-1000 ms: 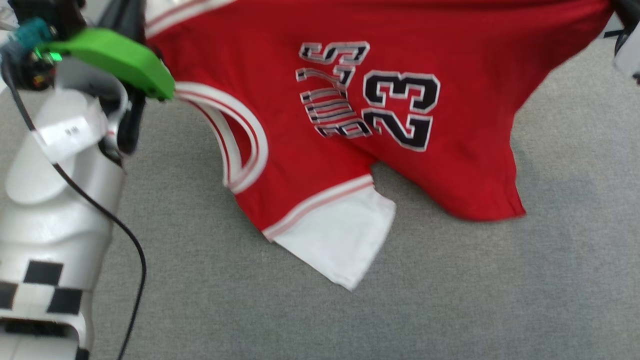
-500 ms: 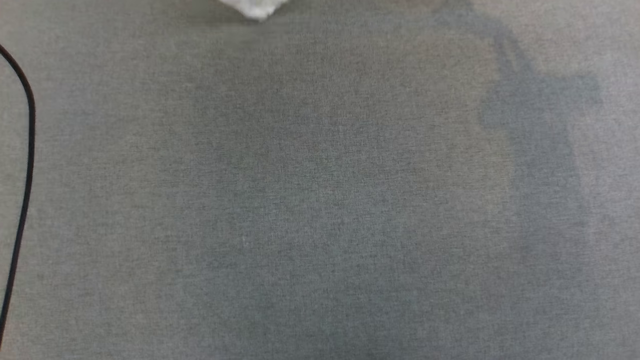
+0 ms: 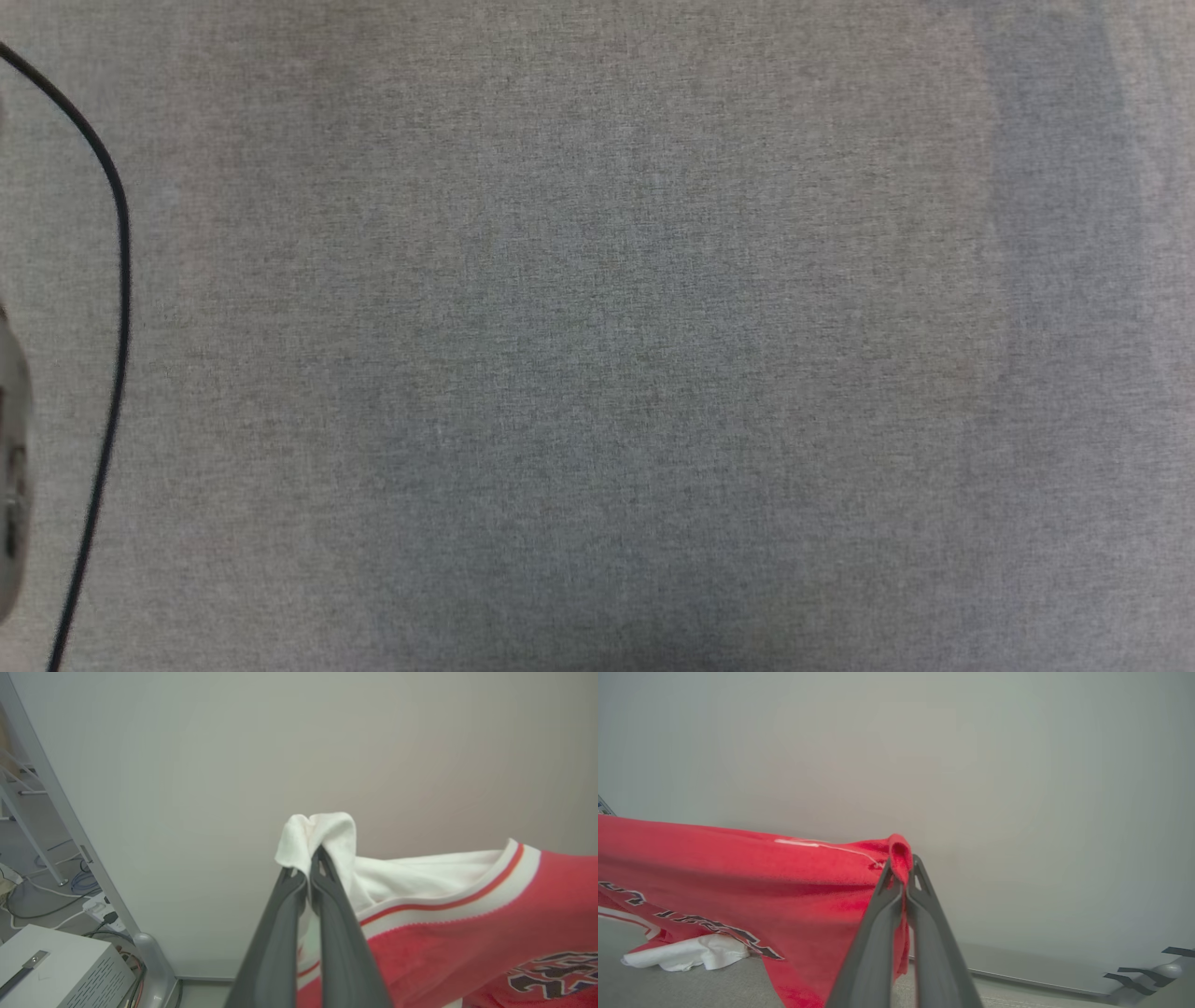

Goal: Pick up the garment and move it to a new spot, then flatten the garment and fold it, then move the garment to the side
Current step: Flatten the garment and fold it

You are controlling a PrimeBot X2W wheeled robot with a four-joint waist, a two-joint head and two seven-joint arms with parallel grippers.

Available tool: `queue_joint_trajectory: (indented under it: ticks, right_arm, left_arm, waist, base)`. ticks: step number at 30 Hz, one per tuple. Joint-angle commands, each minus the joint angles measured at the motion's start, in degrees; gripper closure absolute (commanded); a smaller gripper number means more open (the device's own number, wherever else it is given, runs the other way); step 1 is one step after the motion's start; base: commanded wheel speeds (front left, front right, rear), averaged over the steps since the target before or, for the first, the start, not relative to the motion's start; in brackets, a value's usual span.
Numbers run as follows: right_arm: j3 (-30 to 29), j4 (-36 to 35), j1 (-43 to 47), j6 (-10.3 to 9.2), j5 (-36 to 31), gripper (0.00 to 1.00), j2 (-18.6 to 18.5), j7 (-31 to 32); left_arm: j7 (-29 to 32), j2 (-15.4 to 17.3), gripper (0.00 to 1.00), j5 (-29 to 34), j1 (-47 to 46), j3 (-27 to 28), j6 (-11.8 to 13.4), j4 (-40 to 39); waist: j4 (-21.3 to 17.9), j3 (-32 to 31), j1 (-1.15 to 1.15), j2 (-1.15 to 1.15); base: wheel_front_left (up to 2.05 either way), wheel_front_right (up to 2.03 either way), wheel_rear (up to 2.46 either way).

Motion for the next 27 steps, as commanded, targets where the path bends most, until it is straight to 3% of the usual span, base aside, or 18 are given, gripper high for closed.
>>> queue_joint_trajectory:
  ticks: [1, 7, 12, 18, 23, 27]
  right_arm:
    - [1.4, 0.4, 2.0, -0.48, 1.4, 1.0, -0.3, -0.8]
    - [7.8, -1.2, 10.5, -0.48, 6.8, 1.0, -1.8, -2.4]
    - [12.7, -4.5, 20.9, -0.48, 10.2, 1.0, -5.7, -4.2]
    - [15.2, -9.0, 33.9, -0.48, 14.0, 1.0, -10.5, -7.4]
    - [15.7, -13.1, 43.9, -0.48, 15.9, 1.0, -12.4, -9.5]
    - [15.2, -16.1, 51.9, -0.48, 17.2, 1.0, -13.2, -10.3]
  left_arm:
    - [-1.1, -0.2, 1.0, -1.2, 2.6, 0.7, -0.8, 1.1]
    - [-4.8, -0.8, 1.0, -5.2, 13.3, 1.1, -3.4, 2.8]
    - [-6.9, -1.5, 1.0, -7.9, 25.2, 1.3, -3.8, 1.0]
    - [-7.4, -2.1, 1.0, -9.3, 40.0, 1.4, -3.9, -6.8]
    - [-7.4, -2.1, 1.0, -8.8, 52.3, 1.6, -3.7, -13.6]
    - [-7.1, -1.7, 1.0, -8.7, 61.4, 1.3, -2.2, -18.6]
  waist:
    - [0.3, 0.0, -0.01, 0.0]
    - [0.7, -2.8, -0.01, 0.0]
    - [2.5, -6.2, -0.01, 0.0]
    - [4.3, -10.7, -0.01, 0.0]
    - [4.4, -15.9, -0.01, 0.0]
    - [4.0, -20.3, -0.01, 0.0]
  base:
    - [0.0, 0.0, 0.0]
    - [0.0, 0.0, 0.0]
    - [0.0, 0.0, 0.0]
    - [0.0, 0.0, 0.0]
    - [0.0, 0.0, 0.0]
    - [0.0, 0.0, 0.0]
